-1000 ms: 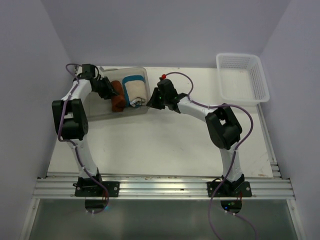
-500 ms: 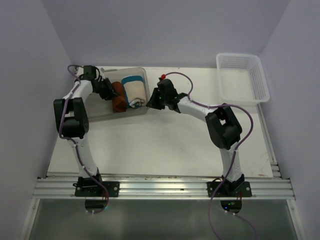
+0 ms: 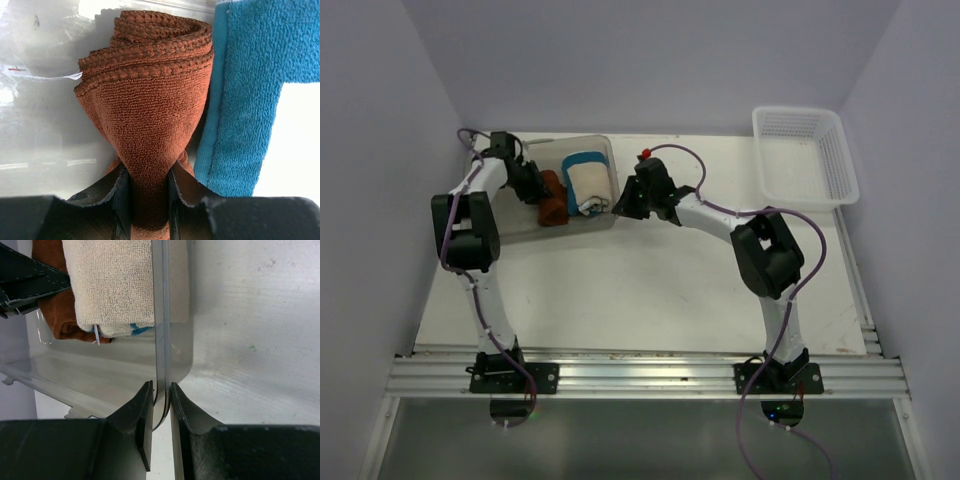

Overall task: Roll the towels
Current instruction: Place the rolled towel into the container

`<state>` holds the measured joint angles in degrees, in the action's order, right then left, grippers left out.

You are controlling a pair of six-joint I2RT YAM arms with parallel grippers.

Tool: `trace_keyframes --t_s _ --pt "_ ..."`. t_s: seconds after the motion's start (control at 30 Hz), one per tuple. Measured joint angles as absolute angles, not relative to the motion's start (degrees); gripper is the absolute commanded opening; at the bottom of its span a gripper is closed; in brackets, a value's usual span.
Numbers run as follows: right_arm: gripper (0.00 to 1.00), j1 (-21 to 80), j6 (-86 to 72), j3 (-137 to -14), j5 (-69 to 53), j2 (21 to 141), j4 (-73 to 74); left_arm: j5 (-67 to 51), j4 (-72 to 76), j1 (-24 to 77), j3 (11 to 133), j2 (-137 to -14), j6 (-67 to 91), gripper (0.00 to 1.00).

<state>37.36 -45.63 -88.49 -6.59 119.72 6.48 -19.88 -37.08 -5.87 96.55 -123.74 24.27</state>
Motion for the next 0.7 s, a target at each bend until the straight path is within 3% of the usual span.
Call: trace_keyframes --t_s 0.17,0.43,0.47,0.67,0.7 --pt "0.19 37.3 -45.69 -88.49 -6.83 119.72 6.42 -17.21 -39.94 -4.69 100.27 -125.54 23.62 0.26" --pt "0.2 37.21 -46.0 -88.33 -7.05 119.74 6.22 -11.86 -43.16 -2.09 105.32 -128.03 22.63 0.34" --pt "0.2 37.21 -46.06 -88.29 -7.05 119.74 6.17 -11.44 -43.46 -1.91 105.67 -128.2 22.52 0.42" --pt "0.2 37.21 -46.11 -88.14 -7.09 119.74 5.96 -8.45 -44.71 -1.02 107.26 -129.43 21.76 0.71" --pt "0.2 37.21 -46.11 -88.14 -7.09 119.74 5.91 -8.01 -44.73 -0.89 107.24 -129.43 21.69 0.72"
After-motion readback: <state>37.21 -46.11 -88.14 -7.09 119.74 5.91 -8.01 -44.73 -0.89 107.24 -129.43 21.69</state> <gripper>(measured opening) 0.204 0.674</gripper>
